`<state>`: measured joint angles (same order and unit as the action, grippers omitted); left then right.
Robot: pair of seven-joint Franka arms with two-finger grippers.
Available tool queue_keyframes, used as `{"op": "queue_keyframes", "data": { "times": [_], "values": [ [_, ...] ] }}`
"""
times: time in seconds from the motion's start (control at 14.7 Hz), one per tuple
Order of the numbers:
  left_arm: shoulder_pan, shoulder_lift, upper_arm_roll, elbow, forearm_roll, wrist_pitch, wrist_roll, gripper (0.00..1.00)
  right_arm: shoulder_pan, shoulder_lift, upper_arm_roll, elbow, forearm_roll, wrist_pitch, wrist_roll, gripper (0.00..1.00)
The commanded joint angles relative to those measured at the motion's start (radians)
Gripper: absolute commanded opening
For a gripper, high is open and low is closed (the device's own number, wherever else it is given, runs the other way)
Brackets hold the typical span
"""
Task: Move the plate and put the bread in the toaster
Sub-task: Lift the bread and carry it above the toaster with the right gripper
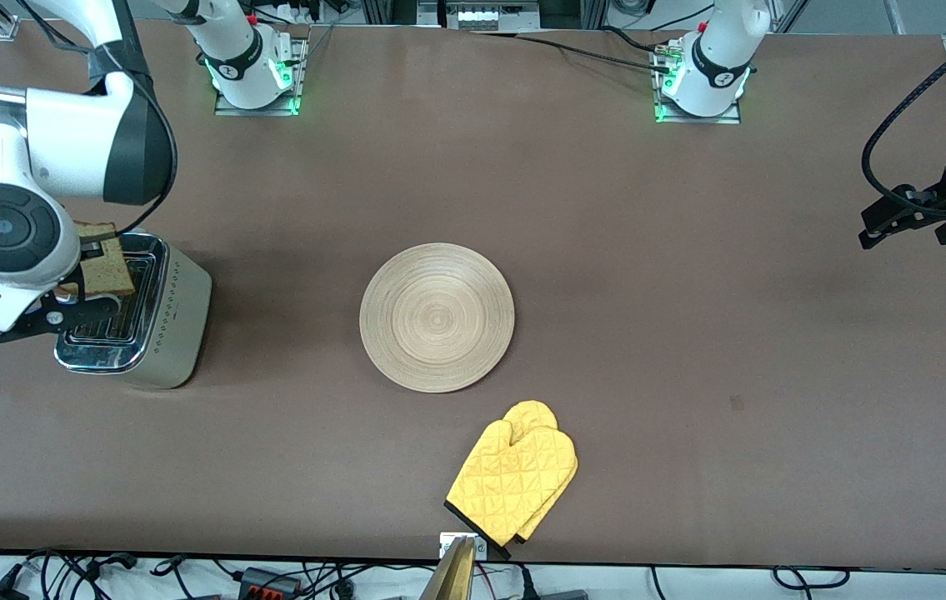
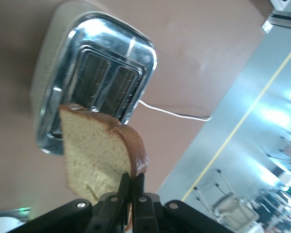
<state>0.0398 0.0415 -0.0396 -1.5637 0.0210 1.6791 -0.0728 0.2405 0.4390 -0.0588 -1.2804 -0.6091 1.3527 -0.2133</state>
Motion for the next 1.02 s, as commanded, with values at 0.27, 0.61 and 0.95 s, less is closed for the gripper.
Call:
{"op": "queue_keyframes", "data": {
  "times": [0.27,0.61,0.95],
  "values": [
    [0.003,0.009,-0.003,0.027,-0.012,-0.015,-0.002,1.00,-0.001,0.119,0.005,0.098,-0.084,0.029,0.034,0.00],
    [0.012,0.009,0.000,0.025,-0.012,-0.021,0.007,1.00,0.002,0.159,0.007,0.099,-0.089,0.034,0.092,0.00],
    [0.012,0.009,0.000,0.025,-0.012,-0.022,0.007,1.00,0.002,0.168,0.007,0.093,-0.092,0.034,0.091,0.00]
  ]
}}
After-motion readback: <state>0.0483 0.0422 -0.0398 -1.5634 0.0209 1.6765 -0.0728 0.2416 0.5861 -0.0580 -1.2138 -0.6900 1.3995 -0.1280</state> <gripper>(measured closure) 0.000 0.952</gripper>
